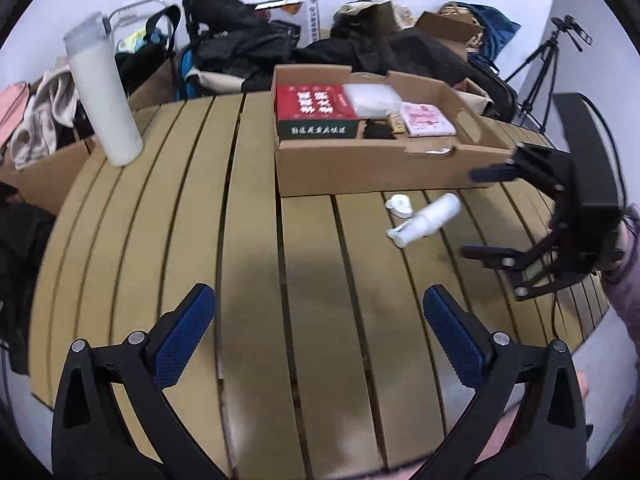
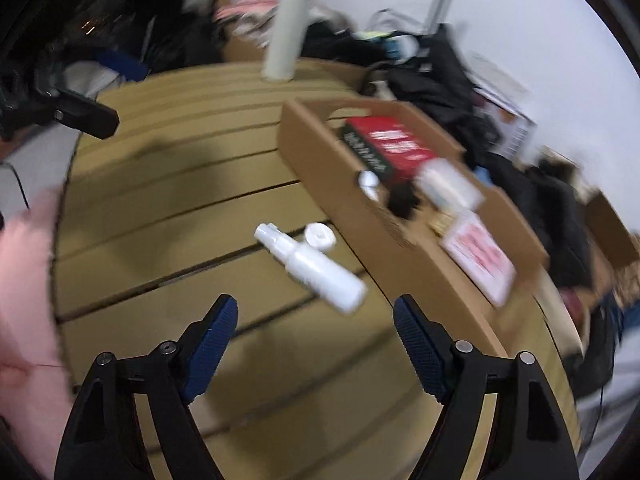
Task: Organize objects
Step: 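Grasp the white spray bottle with the right gripper while the left grasps a white round cap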
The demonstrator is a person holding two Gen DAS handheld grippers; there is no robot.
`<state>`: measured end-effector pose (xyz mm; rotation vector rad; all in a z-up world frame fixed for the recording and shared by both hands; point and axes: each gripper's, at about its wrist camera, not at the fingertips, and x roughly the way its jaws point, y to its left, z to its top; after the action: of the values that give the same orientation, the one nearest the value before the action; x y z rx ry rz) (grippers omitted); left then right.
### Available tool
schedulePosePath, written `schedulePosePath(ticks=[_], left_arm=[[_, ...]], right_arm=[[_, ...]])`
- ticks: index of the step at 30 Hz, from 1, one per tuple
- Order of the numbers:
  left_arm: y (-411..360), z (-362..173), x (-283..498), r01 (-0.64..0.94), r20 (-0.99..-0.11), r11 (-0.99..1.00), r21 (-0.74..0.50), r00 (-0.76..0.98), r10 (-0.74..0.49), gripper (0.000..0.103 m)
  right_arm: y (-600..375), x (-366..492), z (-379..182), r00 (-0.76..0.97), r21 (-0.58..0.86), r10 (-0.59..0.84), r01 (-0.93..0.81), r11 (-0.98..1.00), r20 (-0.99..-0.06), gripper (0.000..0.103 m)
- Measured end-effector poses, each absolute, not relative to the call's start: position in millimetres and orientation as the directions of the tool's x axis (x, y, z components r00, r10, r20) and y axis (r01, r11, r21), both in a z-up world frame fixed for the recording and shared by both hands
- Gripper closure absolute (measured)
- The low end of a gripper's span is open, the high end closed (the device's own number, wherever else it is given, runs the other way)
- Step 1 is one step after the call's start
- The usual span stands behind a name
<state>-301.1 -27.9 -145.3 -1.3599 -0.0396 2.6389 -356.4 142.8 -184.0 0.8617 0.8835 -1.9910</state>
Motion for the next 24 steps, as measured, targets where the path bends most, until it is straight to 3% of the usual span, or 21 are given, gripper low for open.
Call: schedulePosePath(ticks=[4, 7, 10, 14, 19, 24], left_arm=[[-23, -166, -316, -0.134, -0.821, -0.984, -0.115, -0.545, 0.170, 0.000], [-14, -177, -325, -0.146, -0.834, -0.985, -0.091, -0.529, 0.155, 0.000], [-2, -179, -330, -0.182, -0.821, -0.976, -0.121, -0.534, 0.201, 0.000], [27, -184, -344, -0.236, -0.810, -0.960, -0.153, -0.526, 0.259, 0.003], [70, -186, -366, -0.301, -0.779, -0.940, -0.161, -0.547, 0.308, 0.013], [87, -207, -391, -0.269, -0.790, -0.952, -0.148, -0.547, 0.277, 0.035]], right_arm=[[126, -380, -201, -0.424, -0.237, -0.419, 0.872, -0.429, -0.803, 0.020], [131, -387, -216, -0.395, -0.204, -0.391, 0.871, -0.446, -0.831, 0.062], [157, -375, -216, -0.399, -0.160, -0.415, 0.850, -0.502, -0.818, 0.069], [199, -347, -216, -0.430, -0.129, -0.377, 0.782, -0.610, -0.820, 0.073], [255, -327, -208, -0.470, -0.027, -0.323, 0.597, -0.802, -0.822, 0.073], [294, -322, -205, -0.527, 0.043, -0.245, 0.366, -0.929, -0.814, 0.073]])
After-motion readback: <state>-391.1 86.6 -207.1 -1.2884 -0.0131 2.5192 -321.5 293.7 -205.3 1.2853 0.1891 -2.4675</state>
